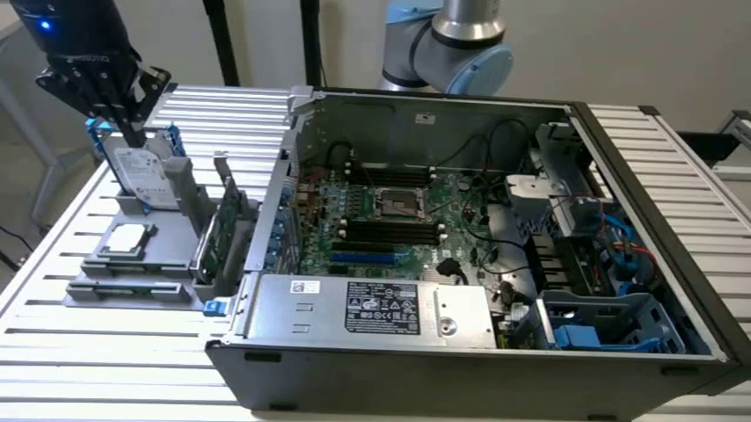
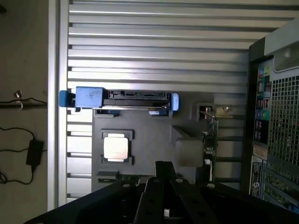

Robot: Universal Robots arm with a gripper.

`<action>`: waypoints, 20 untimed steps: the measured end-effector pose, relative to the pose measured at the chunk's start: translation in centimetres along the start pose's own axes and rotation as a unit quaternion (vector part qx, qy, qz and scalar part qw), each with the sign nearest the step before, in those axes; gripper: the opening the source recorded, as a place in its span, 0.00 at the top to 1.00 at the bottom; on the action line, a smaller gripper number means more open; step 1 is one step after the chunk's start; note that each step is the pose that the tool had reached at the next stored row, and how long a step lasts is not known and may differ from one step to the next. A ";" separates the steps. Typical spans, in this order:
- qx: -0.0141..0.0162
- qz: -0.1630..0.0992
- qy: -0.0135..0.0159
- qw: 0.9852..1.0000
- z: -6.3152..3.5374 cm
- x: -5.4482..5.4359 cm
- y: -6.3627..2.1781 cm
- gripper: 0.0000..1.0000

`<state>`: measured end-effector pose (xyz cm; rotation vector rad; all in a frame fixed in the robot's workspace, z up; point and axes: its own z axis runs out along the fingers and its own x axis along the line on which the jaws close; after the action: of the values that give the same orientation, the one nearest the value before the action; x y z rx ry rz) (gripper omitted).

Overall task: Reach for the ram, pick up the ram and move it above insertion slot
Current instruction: 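Reach for the ram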

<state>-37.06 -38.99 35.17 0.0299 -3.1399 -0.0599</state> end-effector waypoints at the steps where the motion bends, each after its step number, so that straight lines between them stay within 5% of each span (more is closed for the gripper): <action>1: 0.000 0.000 0.000 1.000 -0.01 0.0 -0.45 0.89; 11: 0.000 0.000 0.000 1.000 -0.21 0.4 -4.67 0.89; 20: 0.002 -0.002 -0.001 1.000 -0.33 1.9 -6.26 0.89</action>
<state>-38.80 -45.29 35.27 0.0352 -3.1428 -0.0523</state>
